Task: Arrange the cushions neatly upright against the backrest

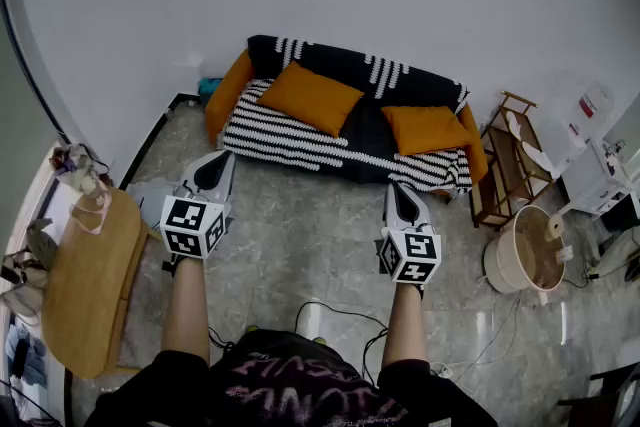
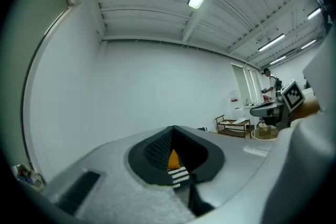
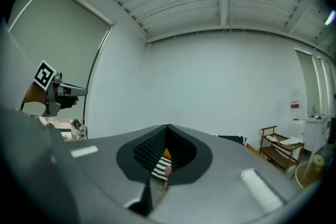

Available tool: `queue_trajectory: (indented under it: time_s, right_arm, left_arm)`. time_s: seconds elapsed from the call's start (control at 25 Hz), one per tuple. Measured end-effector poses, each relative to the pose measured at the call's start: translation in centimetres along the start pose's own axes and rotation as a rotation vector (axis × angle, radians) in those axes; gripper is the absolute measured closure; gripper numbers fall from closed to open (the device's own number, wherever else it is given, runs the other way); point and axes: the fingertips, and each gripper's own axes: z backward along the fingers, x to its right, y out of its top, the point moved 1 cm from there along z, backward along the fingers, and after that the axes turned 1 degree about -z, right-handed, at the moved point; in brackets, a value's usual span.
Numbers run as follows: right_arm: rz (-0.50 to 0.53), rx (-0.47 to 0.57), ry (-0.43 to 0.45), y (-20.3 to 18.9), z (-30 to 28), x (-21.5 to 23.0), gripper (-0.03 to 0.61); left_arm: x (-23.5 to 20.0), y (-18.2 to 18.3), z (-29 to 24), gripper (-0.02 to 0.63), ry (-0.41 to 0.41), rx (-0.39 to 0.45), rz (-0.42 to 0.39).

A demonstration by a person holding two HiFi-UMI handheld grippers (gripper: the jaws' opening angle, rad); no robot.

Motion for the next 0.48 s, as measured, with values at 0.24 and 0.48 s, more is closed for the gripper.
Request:
queue_trajectory:
  time_s: [0.24, 0.48]
  right_arm:
    - [0.009, 0.004, 0.013, 0.6, -0.8, -0.6, 0.566]
    - [0.035, 0.028, 0.031, 1.5, -1.3, -1.8, 0.565]
  left_arm:
    - [-1.0, 0.3, 0.1, 0.607, 0.011, 0.017, 0.006]
    - [-1.8, 0.4, 0.4, 0.606, 0.002, 0.029, 0.001]
